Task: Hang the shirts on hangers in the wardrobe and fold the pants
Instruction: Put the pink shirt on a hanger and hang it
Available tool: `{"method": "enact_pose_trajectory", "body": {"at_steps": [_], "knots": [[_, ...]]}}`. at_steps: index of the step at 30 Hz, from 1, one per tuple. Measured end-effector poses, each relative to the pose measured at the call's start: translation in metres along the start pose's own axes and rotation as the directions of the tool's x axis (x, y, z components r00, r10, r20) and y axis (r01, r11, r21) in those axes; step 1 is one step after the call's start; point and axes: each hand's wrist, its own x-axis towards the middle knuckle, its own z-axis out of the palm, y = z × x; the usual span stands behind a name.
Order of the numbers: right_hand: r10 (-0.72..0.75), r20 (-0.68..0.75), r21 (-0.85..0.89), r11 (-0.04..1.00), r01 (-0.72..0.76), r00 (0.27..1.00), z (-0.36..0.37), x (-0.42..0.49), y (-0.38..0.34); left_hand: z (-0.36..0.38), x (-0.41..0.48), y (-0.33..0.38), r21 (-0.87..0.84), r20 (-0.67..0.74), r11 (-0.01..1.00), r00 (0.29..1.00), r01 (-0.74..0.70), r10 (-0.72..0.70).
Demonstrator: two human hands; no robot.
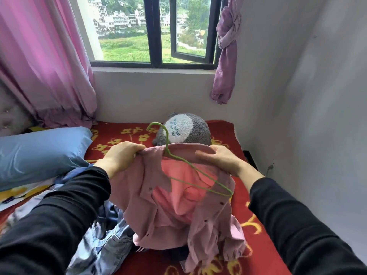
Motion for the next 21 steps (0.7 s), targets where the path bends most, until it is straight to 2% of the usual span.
{"method": "enact_pose_trajectory", "body": {"at_steps": [1,2,3,4,5,6,9,10,12,14,17,21], "knots": [[0.0,0.035,-0.1,0.995,0.004,0.999,0.0,0.0,0.004,-0.001,0.001,-0.002,0.019,-0.012,1.0,1.0,0.008,-0.008],[-0.006,0.007,-0.309,0.951,0.008,1.0,0.001,0.002,0.01,-0.002,0.002,-0.002,0.049,-0.016,0.999,1.0,0.003,-0.002],[-0.022,-0.084,-0.566,0.824,-0.029,0.996,0.002,0.005,0.015,-0.002,0.003,0.001,0.081,-0.019,0.997,1.0,-0.012,0.013],[-0.077,-0.205,-0.748,0.655,-0.105,0.976,0.004,0.007,0.019,-0.002,0.004,0.004,0.102,-0.019,0.994,0.999,-0.029,0.031],[-0.143,-0.287,-0.833,0.526,-0.172,0.947,0.003,0.007,0.023,0.0,0.004,0.006,0.108,-0.012,0.993,0.999,-0.044,0.046],[-0.178,-0.334,-0.858,0.464,-0.221,0.925,0.002,0.008,0.03,0.001,0.004,0.007,0.1,0.0,0.993,0.998,-0.056,0.057],[-0.138,-0.432,-0.85,0.391,-0.352,0.891,-0.014,0.004,0.054,0.002,-0.003,0.001,0.017,0.04,0.999,0.998,-0.043,0.042],[-0.094,-0.466,-0.817,0.426,-0.388,0.88,-0.02,0.001,0.062,0.004,-0.005,-0.001,0.0,0.047,1.0,0.999,-0.025,0.025],[0.032,-0.523,-0.648,0.634,-0.422,0.852,-0.024,-0.002,0.072,0.008,-0.01,0.0,-0.008,0.043,1.0,0.999,0.018,-0.017],[0.141,-0.511,-0.432,0.811,-0.395,0.848,-0.02,-0.001,0.073,0.014,-0.013,0.007,-0.044,0.037,0.997,0.998,0.058,-0.056],[0.183,-0.471,-0.274,0.899,-0.341,0.863,-0.009,0.002,0.065,0.024,-0.013,0.018,-0.114,0.024,0.985,0.991,0.133,-0.131],[0.109,-0.381,-0.069,0.987,-0.146,0.918,0.012,0.007,0.039,0.032,-0.009,0.037,-0.133,0.014,0.95,0.959,0.283,-0.284]]}}
